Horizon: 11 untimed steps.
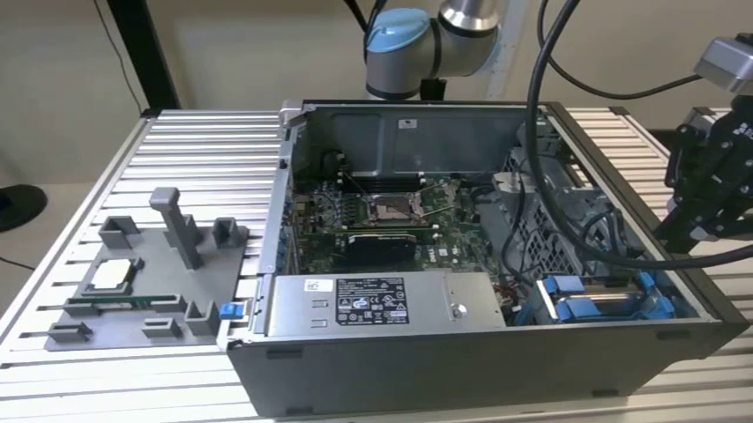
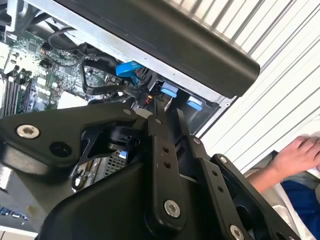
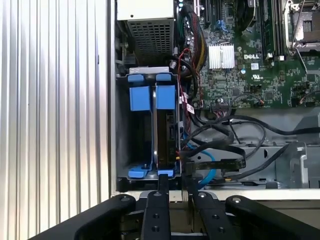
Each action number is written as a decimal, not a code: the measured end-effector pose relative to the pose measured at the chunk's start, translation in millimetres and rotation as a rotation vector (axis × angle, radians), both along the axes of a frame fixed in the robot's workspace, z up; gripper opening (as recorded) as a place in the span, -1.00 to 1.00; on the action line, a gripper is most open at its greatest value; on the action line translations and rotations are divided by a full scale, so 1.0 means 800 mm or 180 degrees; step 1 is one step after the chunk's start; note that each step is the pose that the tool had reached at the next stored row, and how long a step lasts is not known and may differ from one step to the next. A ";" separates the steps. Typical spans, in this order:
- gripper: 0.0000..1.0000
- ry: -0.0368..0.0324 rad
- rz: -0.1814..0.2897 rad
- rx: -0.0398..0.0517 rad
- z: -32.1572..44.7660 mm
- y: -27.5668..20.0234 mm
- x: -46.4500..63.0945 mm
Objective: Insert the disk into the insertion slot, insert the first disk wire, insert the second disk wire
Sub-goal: 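Insert the second disk wire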
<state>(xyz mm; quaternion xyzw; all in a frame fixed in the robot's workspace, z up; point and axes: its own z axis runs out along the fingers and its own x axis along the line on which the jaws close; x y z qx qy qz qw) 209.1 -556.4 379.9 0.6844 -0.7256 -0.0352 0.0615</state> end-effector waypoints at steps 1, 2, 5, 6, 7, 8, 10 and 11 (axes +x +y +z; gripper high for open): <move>-1.00 0.0002 0.0000 0.0000 -0.0002 0.0003 0.000; -1.00 0.0006 0.0000 -0.0001 -0.0007 0.0007 0.000; -1.00 0.0027 0.0000 -0.0001 -0.0051 0.0019 0.001; -1.00 0.0030 0.0000 -0.0001 -0.0073 0.0025 0.001; -1.00 0.0031 0.0000 -0.0001 -0.0095 0.0031 0.001; -1.00 0.0033 0.0000 -0.0001 -0.0118 0.0036 0.001; -1.00 0.0034 0.0000 0.0000 -0.0152 0.0046 0.001; -1.00 0.0038 0.0000 0.0000 -0.0162 0.0050 0.001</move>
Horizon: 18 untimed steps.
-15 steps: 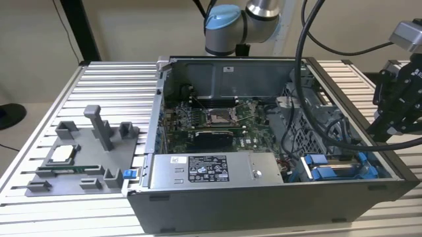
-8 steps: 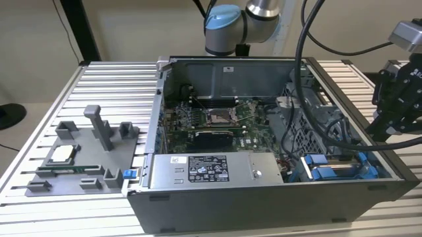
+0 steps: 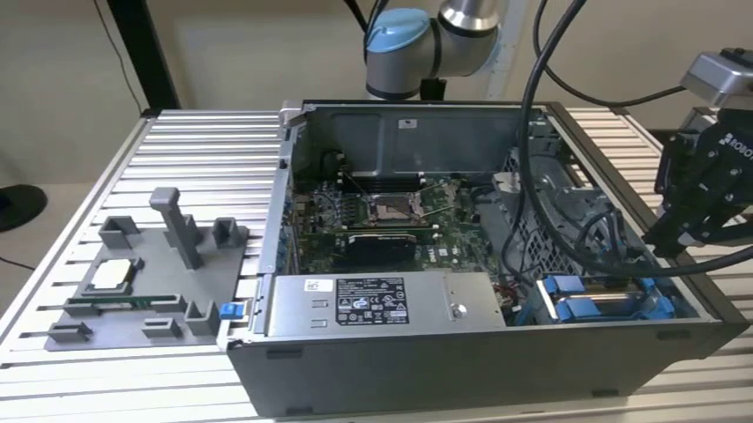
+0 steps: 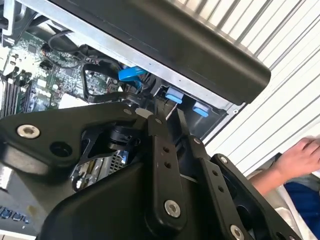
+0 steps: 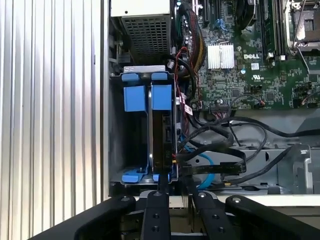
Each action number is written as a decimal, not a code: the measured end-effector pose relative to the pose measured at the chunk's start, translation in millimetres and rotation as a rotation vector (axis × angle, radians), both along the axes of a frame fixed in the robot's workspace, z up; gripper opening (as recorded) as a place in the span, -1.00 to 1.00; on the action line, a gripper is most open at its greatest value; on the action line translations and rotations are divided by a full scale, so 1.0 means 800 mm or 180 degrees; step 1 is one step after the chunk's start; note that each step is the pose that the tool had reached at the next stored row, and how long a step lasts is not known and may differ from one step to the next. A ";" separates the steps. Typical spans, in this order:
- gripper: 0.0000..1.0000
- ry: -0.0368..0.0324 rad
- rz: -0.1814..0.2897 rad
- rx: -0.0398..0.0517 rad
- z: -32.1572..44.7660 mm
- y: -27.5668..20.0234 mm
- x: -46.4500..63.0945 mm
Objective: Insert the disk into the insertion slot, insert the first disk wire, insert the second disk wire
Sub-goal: 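Insert the second disk wire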
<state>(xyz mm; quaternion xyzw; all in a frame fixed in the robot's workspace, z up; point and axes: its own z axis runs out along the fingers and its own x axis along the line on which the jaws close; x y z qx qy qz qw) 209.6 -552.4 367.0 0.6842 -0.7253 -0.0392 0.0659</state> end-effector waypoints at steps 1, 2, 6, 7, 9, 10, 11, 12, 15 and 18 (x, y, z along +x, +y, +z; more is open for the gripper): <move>-1.00 0.0006 0.0000 0.0001 -0.0005 0.0003 0.000; -1.00 0.0009 0.0000 0.0000 -0.0006 0.0005 0.000; 1.00 0.0020 0.0000 0.0000 -0.0008 0.0018 -0.001; 1.00 0.0024 0.0000 0.0000 -0.0013 0.0019 -0.001; 1.00 0.0031 0.0000 0.0000 -0.0033 0.0020 -0.001; 1.00 0.0034 0.0000 0.0000 -0.0046 0.0021 -0.001; 1.00 0.0036 0.0000 0.0001 -0.0059 0.0021 -0.001; 1.00 0.0038 0.0000 0.0000 -0.0069 0.0022 -0.001; 1.00 0.0044 0.0000 0.0007 -0.0094 0.0022 -0.002; 1.00 0.0047 0.0000 0.0067 -0.0103 0.0021 -0.005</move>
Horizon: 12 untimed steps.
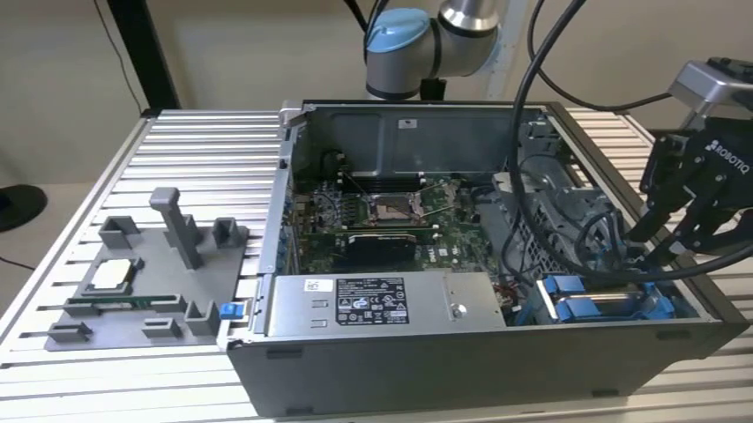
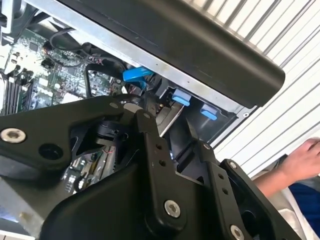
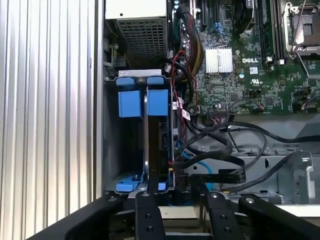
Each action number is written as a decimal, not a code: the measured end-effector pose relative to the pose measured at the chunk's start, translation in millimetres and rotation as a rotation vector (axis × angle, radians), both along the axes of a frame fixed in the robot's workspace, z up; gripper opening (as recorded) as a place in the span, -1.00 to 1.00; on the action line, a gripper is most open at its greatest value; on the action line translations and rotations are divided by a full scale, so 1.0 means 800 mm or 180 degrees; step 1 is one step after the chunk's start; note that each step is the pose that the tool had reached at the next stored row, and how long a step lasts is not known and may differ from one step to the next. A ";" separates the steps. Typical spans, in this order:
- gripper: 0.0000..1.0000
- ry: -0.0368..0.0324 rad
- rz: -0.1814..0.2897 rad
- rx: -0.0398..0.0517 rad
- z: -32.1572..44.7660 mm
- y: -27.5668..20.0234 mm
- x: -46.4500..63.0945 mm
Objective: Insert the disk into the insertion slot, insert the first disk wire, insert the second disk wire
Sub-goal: 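Insert the second disk wire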
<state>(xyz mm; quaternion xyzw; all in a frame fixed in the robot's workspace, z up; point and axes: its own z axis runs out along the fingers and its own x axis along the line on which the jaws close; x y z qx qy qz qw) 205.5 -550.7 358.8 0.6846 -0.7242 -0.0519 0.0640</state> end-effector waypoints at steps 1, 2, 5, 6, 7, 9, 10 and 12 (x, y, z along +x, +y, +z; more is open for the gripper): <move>1.00 0.0000 0.0000 0.0026 -0.0003 0.0000 0.000; 1.00 0.0000 0.0001 0.0049 -0.0006 0.0001 0.000; 1.00 0.0000 0.0000 0.0095 -0.0020 -0.0001 0.000; 1.00 0.0000 0.0000 0.0099 -0.0022 -0.0004 0.000; 1.00 0.0000 0.0000 0.0102 -0.0023 -0.0009 0.000; 1.00 0.0000 0.0001 0.0106 -0.0025 -0.0026 0.001; 1.00 0.0000 0.0002 0.0107 -0.0025 -0.0036 0.001; 1.00 0.0000 0.0006 0.0112 -0.0027 -0.0051 0.001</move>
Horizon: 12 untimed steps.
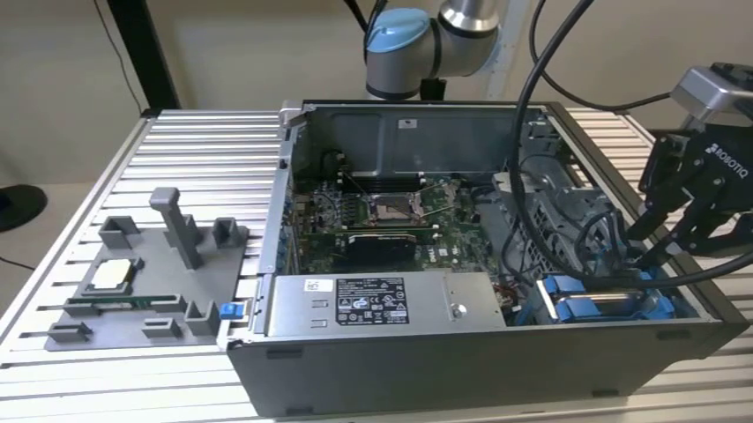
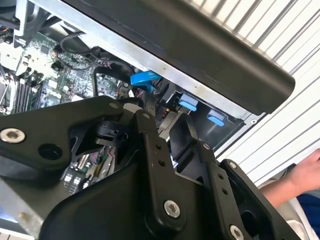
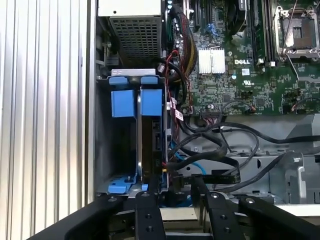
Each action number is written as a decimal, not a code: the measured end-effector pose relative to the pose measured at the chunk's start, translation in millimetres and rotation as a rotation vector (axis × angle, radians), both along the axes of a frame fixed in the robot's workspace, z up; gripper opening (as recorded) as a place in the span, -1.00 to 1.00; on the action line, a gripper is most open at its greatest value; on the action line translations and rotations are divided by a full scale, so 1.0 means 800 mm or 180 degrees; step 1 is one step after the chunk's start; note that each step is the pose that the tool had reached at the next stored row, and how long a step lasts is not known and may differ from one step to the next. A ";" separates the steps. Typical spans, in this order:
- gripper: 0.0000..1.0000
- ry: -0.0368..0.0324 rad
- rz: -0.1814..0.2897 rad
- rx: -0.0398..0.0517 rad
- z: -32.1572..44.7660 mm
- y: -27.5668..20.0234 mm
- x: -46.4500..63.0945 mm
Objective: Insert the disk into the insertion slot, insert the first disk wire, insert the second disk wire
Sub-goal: 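Insert the second disk wire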
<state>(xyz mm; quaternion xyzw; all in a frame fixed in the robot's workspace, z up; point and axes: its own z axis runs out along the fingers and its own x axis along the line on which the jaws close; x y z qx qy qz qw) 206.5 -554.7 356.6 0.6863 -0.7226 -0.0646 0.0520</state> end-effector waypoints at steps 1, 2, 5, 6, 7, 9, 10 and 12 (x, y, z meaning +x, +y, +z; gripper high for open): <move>1.00 0.0000 0.0000 0.0003 -0.0003 -0.0004 0.000; 1.00 0.0000 0.0000 0.0007 -0.0006 -0.0008 0.000; 1.00 0.0000 0.0000 0.0014 -0.0017 -0.0012 0.000; 1.00 0.0000 0.0000 0.0017 -0.0022 -0.0014 0.000; 1.00 0.0000 0.0000 0.0021 -0.0024 -0.0013 0.000; 1.00 0.0000 0.0000 0.0033 -0.0025 -0.0014 0.000; 1.00 0.0000 0.0000 0.0044 -0.0027 -0.0014 0.000; 1.00 0.0000 0.0000 0.0073 -0.0032 -0.0014 0.000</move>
